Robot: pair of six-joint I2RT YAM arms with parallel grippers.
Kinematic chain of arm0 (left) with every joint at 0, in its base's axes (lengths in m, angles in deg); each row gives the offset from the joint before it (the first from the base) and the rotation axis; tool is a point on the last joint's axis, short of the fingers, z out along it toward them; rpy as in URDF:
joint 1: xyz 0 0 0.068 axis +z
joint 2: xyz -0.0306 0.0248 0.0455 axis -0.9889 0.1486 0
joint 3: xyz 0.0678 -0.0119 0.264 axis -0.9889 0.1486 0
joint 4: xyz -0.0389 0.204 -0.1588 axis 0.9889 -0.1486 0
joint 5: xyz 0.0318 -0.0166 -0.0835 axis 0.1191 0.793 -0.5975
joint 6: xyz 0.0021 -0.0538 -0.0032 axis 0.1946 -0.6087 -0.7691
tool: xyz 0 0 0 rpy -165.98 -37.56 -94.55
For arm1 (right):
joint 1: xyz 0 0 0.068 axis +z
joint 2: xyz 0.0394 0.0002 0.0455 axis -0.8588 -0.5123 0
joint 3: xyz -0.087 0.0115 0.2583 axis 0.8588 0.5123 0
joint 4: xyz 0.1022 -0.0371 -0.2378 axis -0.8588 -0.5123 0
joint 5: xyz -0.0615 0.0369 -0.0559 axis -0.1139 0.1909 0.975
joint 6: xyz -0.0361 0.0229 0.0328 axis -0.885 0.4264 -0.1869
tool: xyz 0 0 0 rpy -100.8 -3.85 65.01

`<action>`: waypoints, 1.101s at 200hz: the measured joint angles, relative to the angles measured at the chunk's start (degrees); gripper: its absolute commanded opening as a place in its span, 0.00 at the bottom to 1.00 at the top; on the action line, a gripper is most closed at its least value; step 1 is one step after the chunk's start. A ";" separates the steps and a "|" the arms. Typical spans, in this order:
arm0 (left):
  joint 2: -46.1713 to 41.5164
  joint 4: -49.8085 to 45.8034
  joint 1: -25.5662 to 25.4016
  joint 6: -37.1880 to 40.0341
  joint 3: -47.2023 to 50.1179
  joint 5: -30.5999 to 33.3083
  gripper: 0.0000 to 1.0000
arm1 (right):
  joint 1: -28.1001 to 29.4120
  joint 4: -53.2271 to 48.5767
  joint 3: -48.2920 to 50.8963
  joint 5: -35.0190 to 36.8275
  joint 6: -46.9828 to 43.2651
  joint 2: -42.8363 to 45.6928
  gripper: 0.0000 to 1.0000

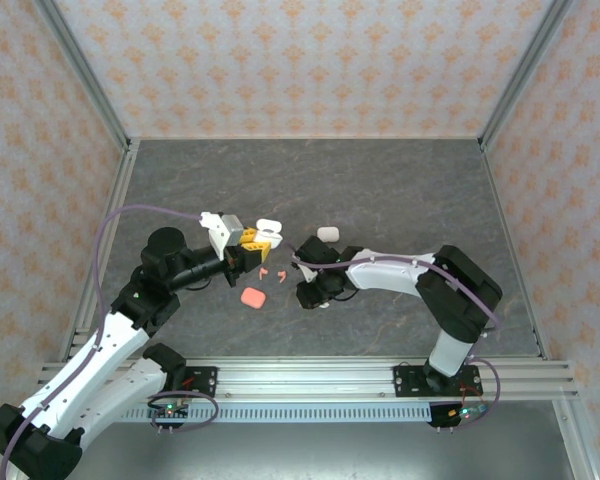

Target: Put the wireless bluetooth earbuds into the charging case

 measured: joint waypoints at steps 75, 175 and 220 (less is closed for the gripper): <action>0.13 0.20 0.00 -0.24 0.50 0.15 0.00 | 0.11 -1.70 0.00 6.62 -1.99 12.07 0.19; 8.04 7.63 -0.37 -3.82 1.86 -5.90 0.00 | 0.13 -2.03 -10.73 14.62 -19.47 35.26 0.19; 9.01 8.72 -0.37 -4.20 1.86 -8.41 0.00 | 1.99 -1.14 -15.21 11.02 -26.03 33.20 0.19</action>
